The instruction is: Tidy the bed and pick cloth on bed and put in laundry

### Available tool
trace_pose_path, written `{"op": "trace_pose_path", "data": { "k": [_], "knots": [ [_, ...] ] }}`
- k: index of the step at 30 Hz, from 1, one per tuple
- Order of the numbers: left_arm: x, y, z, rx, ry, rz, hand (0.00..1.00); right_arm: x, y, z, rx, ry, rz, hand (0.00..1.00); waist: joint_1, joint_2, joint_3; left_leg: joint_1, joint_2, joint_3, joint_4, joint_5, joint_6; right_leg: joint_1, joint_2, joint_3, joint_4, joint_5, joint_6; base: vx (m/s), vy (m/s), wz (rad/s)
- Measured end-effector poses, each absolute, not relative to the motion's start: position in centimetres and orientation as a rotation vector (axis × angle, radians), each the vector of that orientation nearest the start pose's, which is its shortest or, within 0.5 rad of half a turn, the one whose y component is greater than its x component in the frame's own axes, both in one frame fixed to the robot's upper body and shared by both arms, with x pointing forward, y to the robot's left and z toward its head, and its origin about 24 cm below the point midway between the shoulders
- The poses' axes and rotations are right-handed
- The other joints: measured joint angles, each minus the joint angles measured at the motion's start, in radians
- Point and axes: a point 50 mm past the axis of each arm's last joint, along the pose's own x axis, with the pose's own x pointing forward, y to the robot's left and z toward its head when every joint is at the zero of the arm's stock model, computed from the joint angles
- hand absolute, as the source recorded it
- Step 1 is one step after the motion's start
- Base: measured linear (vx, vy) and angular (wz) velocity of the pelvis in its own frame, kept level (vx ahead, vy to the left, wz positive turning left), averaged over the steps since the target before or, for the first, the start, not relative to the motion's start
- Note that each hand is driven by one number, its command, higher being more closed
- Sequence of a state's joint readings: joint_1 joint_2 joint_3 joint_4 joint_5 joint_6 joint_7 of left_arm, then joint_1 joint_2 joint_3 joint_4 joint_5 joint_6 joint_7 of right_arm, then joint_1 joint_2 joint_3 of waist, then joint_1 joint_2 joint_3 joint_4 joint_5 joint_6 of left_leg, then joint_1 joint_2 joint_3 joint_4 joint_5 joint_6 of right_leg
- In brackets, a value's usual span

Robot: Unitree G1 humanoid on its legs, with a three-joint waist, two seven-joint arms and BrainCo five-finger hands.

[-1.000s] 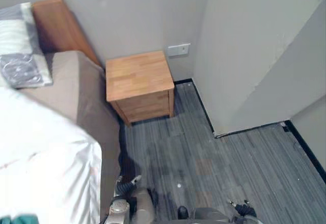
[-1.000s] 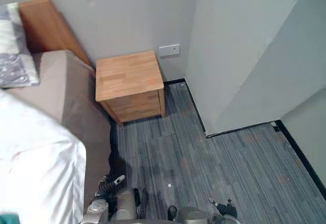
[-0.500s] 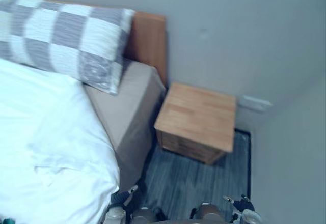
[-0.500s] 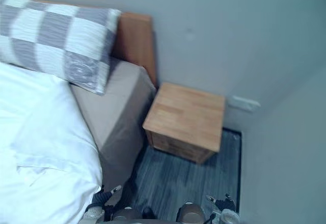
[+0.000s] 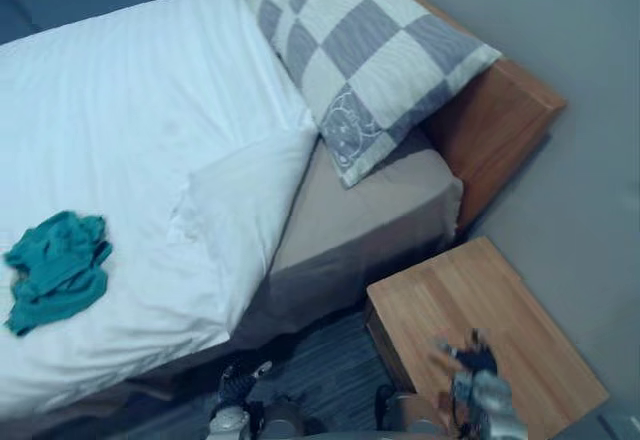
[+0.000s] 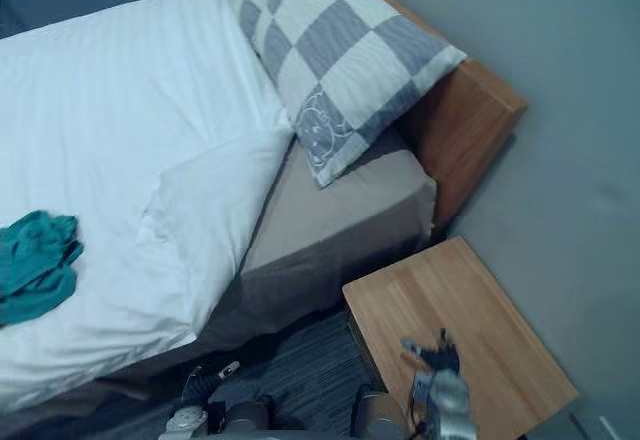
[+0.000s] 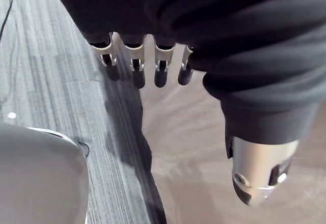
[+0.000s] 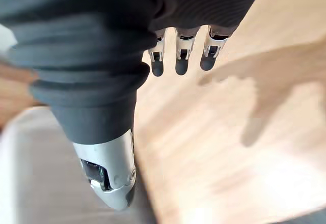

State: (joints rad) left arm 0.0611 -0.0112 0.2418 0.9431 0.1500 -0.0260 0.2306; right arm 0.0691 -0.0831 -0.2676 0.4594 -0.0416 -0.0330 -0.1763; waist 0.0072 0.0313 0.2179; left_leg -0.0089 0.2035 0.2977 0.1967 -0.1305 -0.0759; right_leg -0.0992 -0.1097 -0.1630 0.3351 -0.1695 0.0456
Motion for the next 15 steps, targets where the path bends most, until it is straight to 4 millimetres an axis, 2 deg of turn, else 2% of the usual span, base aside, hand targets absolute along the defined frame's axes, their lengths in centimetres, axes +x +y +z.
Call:
{"op": "trace_pose_path", "data": {
  "k": [1,3,4,6,7,8,10,11,13,14,15],
  "knots": [
    [12.0,19.6,-14.8,0.138,0.982,0.376,0.00,20.3,-25.0,-4.4,-0.155,0.385,-0.477,0.00,-0.003,-0.007,0.002,0.000,0.025,0.100,0.009,0.008,0.028,0.022,-0.024,-0.032,-0.005,-0.004,0.008,-0.10,0.051,0.96],
    [11.5,20.1,-14.9,0.162,0.991,0.378,0.00,21.0,-25.8,-2.0,-0.219,0.281,-0.505,0.00,-0.021,-0.018,-0.006,0.006,0.029,0.166,0.013,0.012,0.033,0.058,-0.060,-0.079,-0.009,-0.021,0.036,-0.06,0.084,0.96],
    [11.4,20.4,-14.9,0.175,0.992,0.376,0.00,21.3,-26.0,-1.2,-0.245,0.249,-0.507,0.00,-0.022,-0.022,-0.011,0.007,0.024,0.175,0.010,0.012,0.033,0.066,-0.070,-0.089,-0.015,-0.022,0.040,0.01,0.134,0.83],
    [10.9,21.5,-14.8,0.226,1.000,0.376,0.00,23.0,-26.7,2.4,-0.348,0.097,-0.513,0.00,-0.020,-0.024,-0.024,0.004,-0.010,0.177,-0.026,0.032,0.033,0.097,-0.089,-0.114,-0.073,0.009,0.058,0.03,0.162,0.52],
    [10.6,21.8,-14.8,0.242,1.008,0.375,0.00,23.5,-26.9,3.4,-0.364,0.059,-0.517,0.00,-0.019,-0.025,-0.025,0.002,-0.018,0.168,-0.033,0.043,0.028,0.103,-0.091,-0.119,-0.088,0.018,0.060,0.08,0.182,0.60],
    [9.8,22.4,-15.0,0.281,1.037,0.366,0.00,24.8,-27.4,6.4,-0.430,-0.061,-0.530,0.00,-0.024,-0.038,-0.031,-0.017,-0.054,0.135,-0.065,0.081,0.025,0.119,-0.108,-0.141,-0.132,0.049,0.068,0.08,0.139,0.64],
    [9.6,22.6,-15.0,0.302,1.046,0.349,0.00,25.6,-27.9,8.6,-0.478,-0.143,-0.531,0.00,-0.027,-0.049,-0.031,-0.030,-0.082,0.105,-0.080,0.099,0.033,0.141,-0.121,-0.139,-0.162,0.058,0.065,0.09,0.124,0.83],
    [9.6,22.6,-15.0,0.306,1.049,0.342,0.00,26.1,-27.9,9.3,-0.493,-0.168,-0.524,0.00,-0.027,-0.051,-0.031,-0.029,-0.086,0.100,-0.078,0.102,0.035,0.147,-0.123,-0.140,-0.170,0.061,0.063,0.10,0.096,0.73],
    [8.5,22.6,-15.3,0.342,1.077,0.304,0.00,29.0,-25.9,13.2,-0.538,-0.313,-0.435,0.00,-0.012,-0.055,-0.029,-0.034,-0.083,0.099,-0.068,0.103,0.038,0.165,-0.119,-0.136,-0.186,0.086,0.065,0.09,0.089,0.37],
    [8.3,22.5,-15.3,0.345,1.082,0.301,0.00,29.6,-25.3,14.0,-0.549,-0.347,-0.411,0.00,-0.008,-0.057,-0.028,-0.037,-0.082,0.098,-0.064,0.103,0.038,0.167,-0.119,-0.137,-0.187,0.087,0.065,0.03,0.041,0.25],
    [8.3,22.5,-15.3,0.349,1.081,0.296,0.00,30.8,-24.2,15.9,-0.580,-0.416,-0.367,0.00,0.006,-0.058,-0.028,-0.057,-0.080,0.094,-0.048,0.103,0.037,0.164,-0.120,-0.141,-0.187,0.089,0.067,0.00,0.015,0.48]
  ]
}}
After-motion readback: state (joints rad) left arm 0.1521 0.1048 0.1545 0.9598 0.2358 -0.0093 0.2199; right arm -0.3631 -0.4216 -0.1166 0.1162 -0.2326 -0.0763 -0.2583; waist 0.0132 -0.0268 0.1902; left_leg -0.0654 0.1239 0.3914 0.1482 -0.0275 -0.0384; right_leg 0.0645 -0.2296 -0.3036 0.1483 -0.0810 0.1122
